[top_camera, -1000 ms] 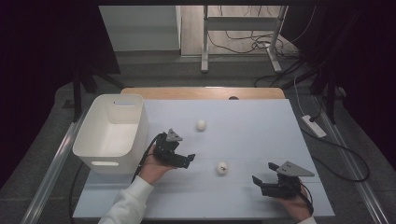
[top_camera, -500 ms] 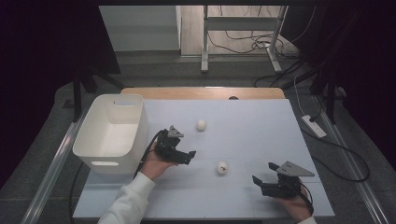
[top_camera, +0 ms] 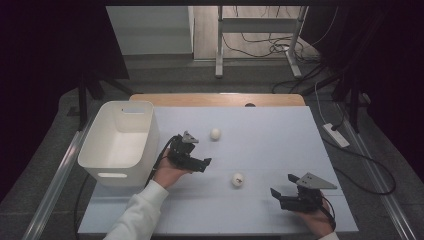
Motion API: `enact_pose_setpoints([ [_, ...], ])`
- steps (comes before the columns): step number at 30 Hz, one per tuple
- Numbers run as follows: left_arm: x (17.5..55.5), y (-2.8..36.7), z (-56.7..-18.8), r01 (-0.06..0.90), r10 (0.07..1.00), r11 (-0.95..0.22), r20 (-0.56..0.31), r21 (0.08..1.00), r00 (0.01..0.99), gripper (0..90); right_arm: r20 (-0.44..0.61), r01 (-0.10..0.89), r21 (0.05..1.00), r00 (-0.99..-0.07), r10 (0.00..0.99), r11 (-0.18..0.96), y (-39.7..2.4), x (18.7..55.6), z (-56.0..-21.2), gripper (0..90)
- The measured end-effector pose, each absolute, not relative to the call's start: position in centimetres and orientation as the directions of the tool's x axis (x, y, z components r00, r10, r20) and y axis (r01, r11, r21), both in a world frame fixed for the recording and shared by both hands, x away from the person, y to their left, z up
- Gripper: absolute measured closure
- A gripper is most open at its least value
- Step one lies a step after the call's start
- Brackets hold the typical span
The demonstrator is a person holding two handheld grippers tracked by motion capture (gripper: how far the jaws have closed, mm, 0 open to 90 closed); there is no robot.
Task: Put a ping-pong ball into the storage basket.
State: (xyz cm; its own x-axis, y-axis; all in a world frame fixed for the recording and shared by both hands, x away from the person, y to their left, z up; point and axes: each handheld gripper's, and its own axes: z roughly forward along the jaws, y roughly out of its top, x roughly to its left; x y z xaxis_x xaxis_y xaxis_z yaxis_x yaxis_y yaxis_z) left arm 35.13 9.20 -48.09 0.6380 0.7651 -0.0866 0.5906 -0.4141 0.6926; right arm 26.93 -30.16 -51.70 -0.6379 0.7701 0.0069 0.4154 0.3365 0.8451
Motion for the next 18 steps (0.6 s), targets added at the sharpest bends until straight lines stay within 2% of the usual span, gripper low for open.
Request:
enact_pose_setpoints([
  [18,36.5,8.3,-47.7,0.587,0.763,-0.431,-0.071,0.685,0.643,5.2,0.006,0.414,0.845,-0.639,0.77,0.337,-30.1,26.9,-51.7,14.7],
])
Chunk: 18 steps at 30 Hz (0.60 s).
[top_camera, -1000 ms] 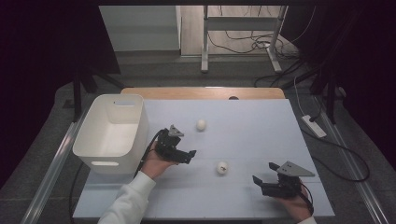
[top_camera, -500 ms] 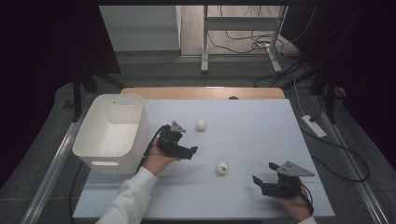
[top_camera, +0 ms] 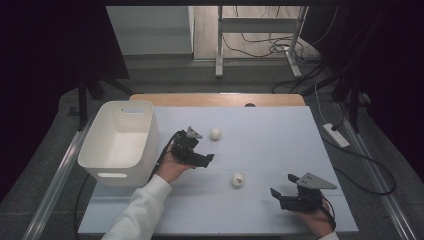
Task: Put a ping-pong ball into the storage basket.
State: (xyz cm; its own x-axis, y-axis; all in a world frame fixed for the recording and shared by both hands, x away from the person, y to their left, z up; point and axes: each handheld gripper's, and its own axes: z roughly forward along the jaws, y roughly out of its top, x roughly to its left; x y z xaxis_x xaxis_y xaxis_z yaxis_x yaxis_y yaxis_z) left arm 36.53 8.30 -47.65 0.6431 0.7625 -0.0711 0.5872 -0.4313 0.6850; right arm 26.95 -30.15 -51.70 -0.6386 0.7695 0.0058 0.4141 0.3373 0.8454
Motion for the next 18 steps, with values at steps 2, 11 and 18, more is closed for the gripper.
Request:
enact_pose_setpoints([
  [2,36.8,8.1,-47.6,0.589,0.762,-0.432,-0.074,0.683,0.644,5.2,0.007,0.415,0.845,-0.638,0.77,0.336,-30.2,26.9,-51.7,14.7],
  [11,37.4,7.4,-47.5,0.587,0.757,-0.441,-0.069,0.679,0.649,5.3,0.005,0.415,0.844,-0.639,0.769,0.34,-30.2,26.9,-51.7,14.7],
  [18,38.0,7.1,-47.5,0.589,0.76,-0.44,-0.068,0.678,0.646,5.3,0.006,0.415,0.845,-0.638,0.77,0.338,-30.2,26.9,-51.7,14.7],
])
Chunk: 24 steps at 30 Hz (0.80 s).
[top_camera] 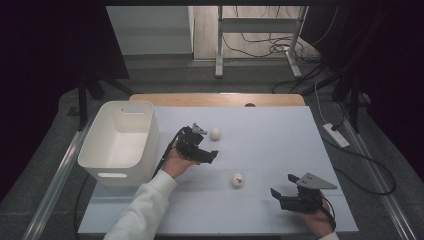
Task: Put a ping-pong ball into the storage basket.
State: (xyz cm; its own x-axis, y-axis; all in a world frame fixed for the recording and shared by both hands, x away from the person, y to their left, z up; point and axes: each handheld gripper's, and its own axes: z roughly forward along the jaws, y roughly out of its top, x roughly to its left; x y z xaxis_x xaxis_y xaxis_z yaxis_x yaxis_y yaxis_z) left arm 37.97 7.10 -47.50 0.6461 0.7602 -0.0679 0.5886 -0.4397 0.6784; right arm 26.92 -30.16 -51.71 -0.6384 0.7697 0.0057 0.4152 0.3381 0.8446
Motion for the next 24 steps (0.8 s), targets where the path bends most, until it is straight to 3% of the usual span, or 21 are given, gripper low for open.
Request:
enact_pose_setpoints([
  [24,39.8,7.1,-48.4,0.612,0.782,-0.425,-0.07,0.667,0.62,5.4,0.006,0.417,0.844,-0.637,0.771,0.337,-30.2,26.9,-51.7,14.7],
])
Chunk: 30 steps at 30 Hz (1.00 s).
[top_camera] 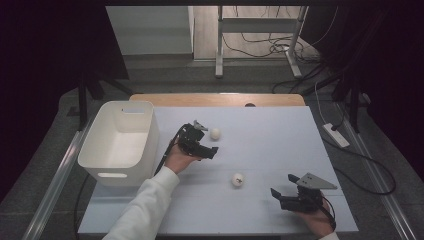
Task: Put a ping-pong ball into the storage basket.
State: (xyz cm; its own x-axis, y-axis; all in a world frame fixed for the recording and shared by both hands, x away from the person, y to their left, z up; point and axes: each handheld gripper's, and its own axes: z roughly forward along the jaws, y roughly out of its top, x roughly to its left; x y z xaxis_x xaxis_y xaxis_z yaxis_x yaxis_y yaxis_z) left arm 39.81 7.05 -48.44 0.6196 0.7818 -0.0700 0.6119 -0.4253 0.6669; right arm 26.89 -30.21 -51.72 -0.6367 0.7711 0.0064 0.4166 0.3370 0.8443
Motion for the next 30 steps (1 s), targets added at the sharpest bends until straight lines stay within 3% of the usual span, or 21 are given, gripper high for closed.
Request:
enact_pose_setpoints([
  [13,41.2,6.4,-48.9,0.614,0.781,-0.442,-0.056,0.654,0.622,5.8,0.009,0.415,0.847,-0.637,0.771,0.333,-30.3,26.9,-51.7,14.8],
  [21,42.2,6.3,-49.3,0.642,0.787,-0.392,-0.121,0.659,0.605,6.1,0.008,0.417,0.845,-0.636,0.772,0.334,-30.3,26.9,-51.8,14.8],
  [30,43.2,5.9,-49.5,0.633,0.796,-0.41,-0.082,0.657,0.6,6.2,0.008,0.416,0.846,-0.636,0.772,0.334,-30.3,26.9,-51.7,14.8],
])
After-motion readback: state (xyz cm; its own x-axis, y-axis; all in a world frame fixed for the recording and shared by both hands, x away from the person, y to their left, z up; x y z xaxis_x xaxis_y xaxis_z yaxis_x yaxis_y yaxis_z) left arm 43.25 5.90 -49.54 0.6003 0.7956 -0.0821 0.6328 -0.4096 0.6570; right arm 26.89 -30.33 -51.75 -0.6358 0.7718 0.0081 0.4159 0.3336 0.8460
